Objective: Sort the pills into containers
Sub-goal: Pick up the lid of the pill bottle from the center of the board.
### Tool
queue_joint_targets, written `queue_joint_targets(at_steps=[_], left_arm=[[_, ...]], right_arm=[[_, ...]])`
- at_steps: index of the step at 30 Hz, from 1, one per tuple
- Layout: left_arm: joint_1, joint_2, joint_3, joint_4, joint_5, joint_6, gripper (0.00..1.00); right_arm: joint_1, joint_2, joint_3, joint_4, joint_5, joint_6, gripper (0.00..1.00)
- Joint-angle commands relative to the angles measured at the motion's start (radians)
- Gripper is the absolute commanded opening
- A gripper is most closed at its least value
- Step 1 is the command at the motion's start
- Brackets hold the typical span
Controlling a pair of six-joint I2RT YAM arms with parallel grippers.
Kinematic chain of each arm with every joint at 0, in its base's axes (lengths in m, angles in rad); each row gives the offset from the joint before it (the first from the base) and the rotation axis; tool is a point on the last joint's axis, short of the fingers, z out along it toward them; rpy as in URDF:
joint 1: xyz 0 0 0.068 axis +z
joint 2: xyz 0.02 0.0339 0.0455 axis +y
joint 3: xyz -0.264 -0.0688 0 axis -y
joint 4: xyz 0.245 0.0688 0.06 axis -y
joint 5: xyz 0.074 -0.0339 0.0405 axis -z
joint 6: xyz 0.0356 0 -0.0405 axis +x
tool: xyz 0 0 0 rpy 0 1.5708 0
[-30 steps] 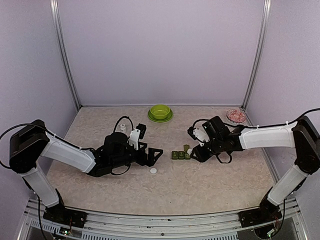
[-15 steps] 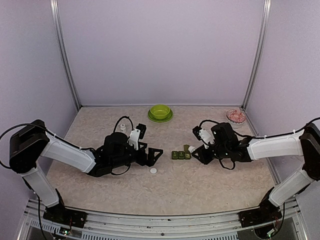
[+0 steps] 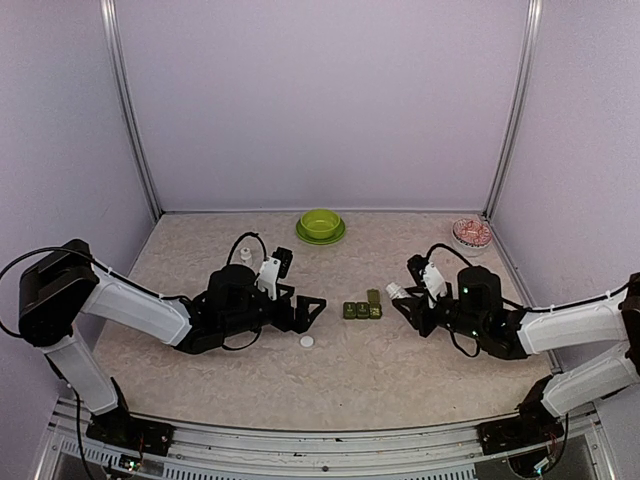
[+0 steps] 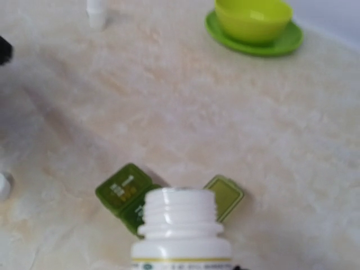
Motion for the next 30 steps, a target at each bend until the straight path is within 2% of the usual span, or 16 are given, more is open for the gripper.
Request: queue_joint_targets(at_steps=[1,7,10,13,15,19,22,25,28,30], left_arm=[[0.008,0.007,-0.003,0.023,0.003,0.001,0.99],[0.008,0.012,0.001,0.019,0.004,0.001,0.99],[0.008,0.010,0.003,0.016,0.003,0.007,0.99],[0.009,0.003,0.005,0.002,-0.008,0.016,0.99],[0.011,-0.010,0.005,-0.009,-0.015,0.024,0.99],[0.014,-0.031,0.019,-0.057,-0.032,0.030,0.99],[0.014,-0.042,0.065,-0.162,-0.037,0.018,0.99],[0.010,-0.054,0.113,-0.283,-0.038,-0.001,0.99],[0.004,-0.070,0.129,-0.388,-0.042,-0.034,0.98],[-0.004,-0.075,0.131,-0.465,-0.041,-0.067,0.99]], right_arm=[[0.031,-0.072,-0.075,0.219,0.029,-0.069,0.34],[0.099,-0.199,-0.142,0.361,0.096,-0.176,0.33],[0.151,-0.299,-0.178,0.455,0.205,-0.247,0.32],[0.165,-0.373,-0.210,0.559,0.232,-0.250,0.30],[0.184,-0.403,-0.180,0.507,0.261,-0.278,0.31],[0.208,-0.426,-0.134,0.439,0.216,-0.313,0.35],[0.217,-0.486,-0.170,0.501,0.168,-0.328,0.35],[0.224,-0.519,-0.136,0.410,0.186,-0.325,0.36],[0.223,-0.578,-0.177,0.438,0.179,-0.323,0.36],[0.223,-0.588,-0.169,0.389,0.174,-0.313,0.36]])
